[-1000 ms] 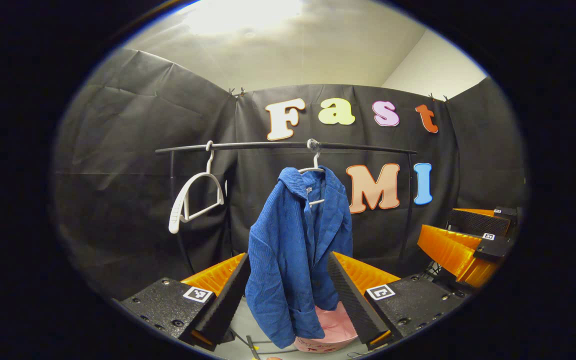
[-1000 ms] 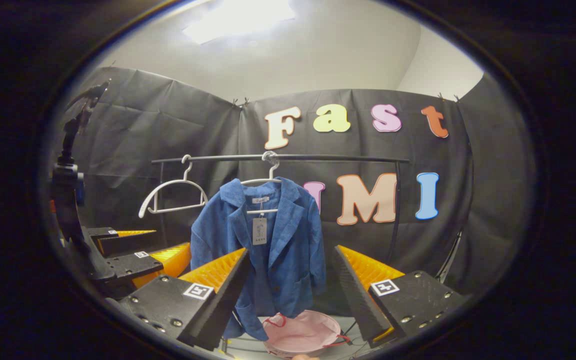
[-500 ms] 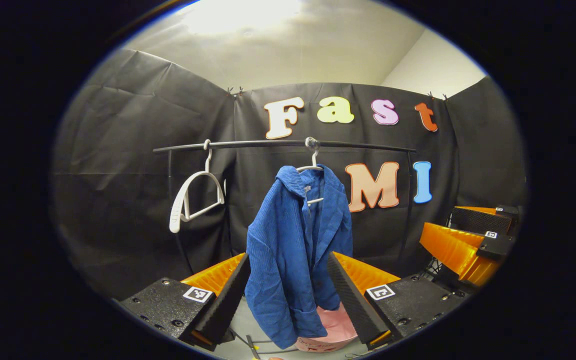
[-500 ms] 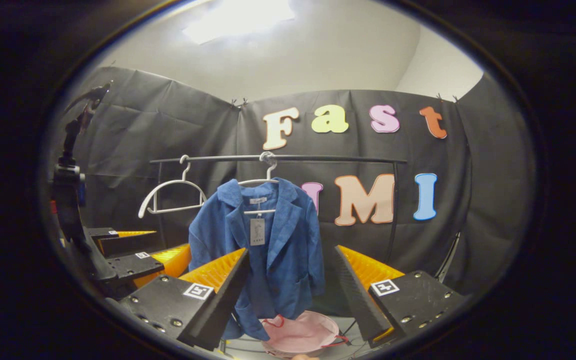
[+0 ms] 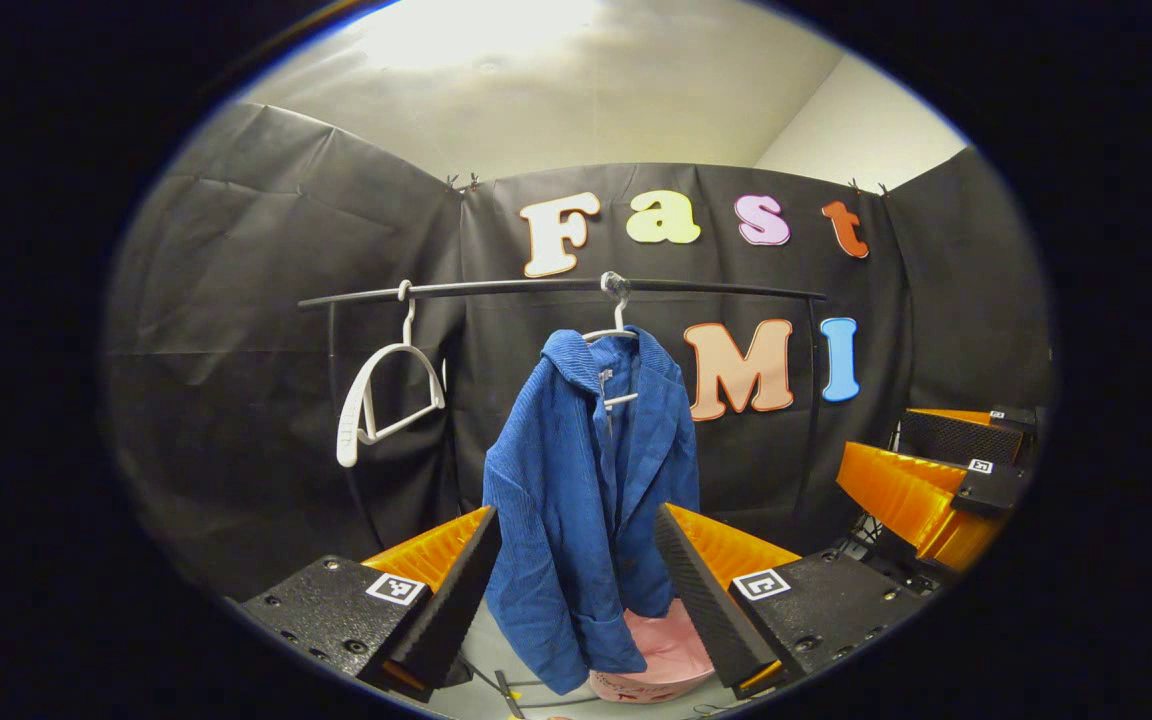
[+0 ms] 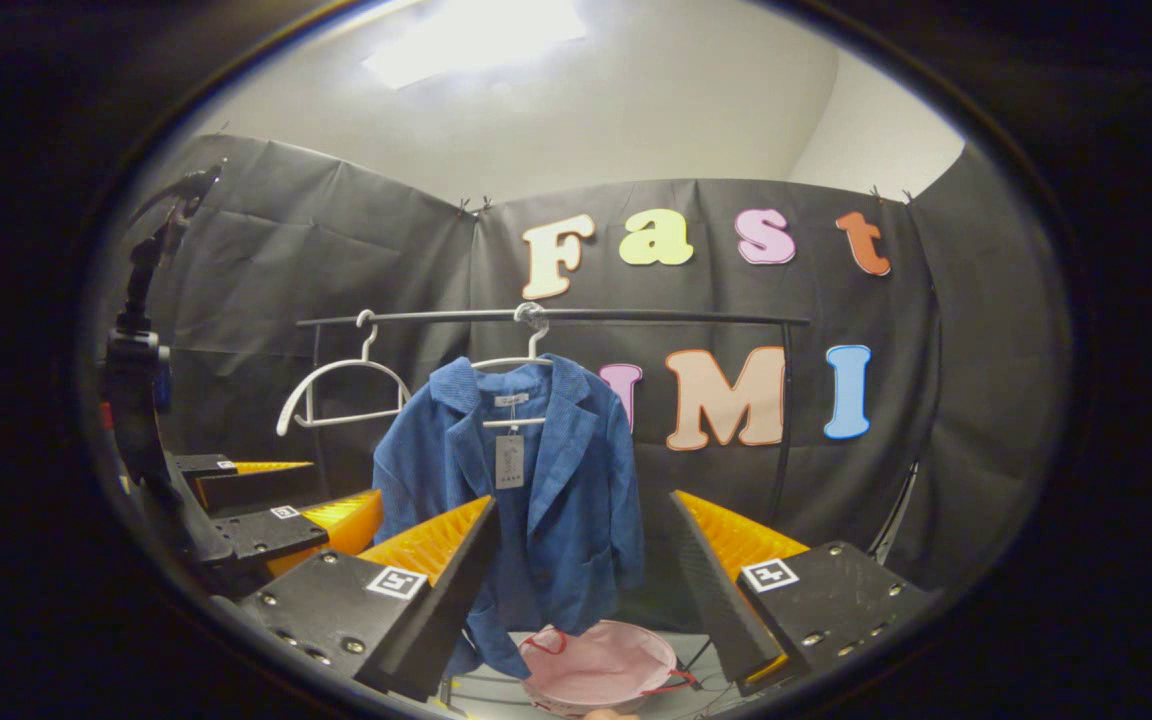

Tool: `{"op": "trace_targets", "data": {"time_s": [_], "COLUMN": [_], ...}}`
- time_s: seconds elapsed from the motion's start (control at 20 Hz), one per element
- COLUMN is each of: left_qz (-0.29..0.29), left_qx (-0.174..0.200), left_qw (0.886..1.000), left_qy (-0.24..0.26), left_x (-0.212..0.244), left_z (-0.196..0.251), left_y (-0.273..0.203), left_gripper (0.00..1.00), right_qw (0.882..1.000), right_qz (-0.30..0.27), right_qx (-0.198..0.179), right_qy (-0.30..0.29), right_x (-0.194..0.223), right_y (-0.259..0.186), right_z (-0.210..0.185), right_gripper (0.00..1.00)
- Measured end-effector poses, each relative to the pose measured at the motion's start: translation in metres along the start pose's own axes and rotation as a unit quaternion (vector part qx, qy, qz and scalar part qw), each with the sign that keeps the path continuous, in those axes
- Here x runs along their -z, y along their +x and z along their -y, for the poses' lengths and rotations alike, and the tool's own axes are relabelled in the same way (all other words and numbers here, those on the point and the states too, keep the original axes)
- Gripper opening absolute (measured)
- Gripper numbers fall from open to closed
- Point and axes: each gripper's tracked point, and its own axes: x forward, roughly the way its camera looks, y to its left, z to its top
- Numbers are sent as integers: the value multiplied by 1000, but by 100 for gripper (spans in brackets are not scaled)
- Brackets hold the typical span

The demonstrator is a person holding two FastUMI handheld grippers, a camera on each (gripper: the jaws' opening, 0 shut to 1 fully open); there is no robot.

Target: Grasp the clothes on the hanger with both hands and then place them into the laundry hamper below.

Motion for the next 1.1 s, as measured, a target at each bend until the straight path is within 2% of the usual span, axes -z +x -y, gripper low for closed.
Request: {"op": "trace_targets", "data": {"time_s": [0.6,0.95,1.0,1.05,1.1], "left_qz": [-5,10,13,12,11], "left_qx": [2,0,-1,-4,-8], "left_qw": [1000,1000,1000,1000,1000], "left_qy": [2,6,3,-2,-4], "left_x": [1,-12,-14,-15,-14], "left_z": [7,29,33,37,38], "left_y": [7,61,70,78,88], "left_gripper": [97,98,98,98,97], "right_qw": [1000,1000,1000,1000,1000], "right_qz": [-2,3,3,5,6], "right_qx": [1,9,9,10,10], "right_qy": [-3,-10,-10,-8,-6], "right_x": [2,-2,-2,-2,-3], "right_y": [1,15,18,21,25], "right_z": [6,26,29,32,36], "right_gripper": [98,98,94,99,94]}}
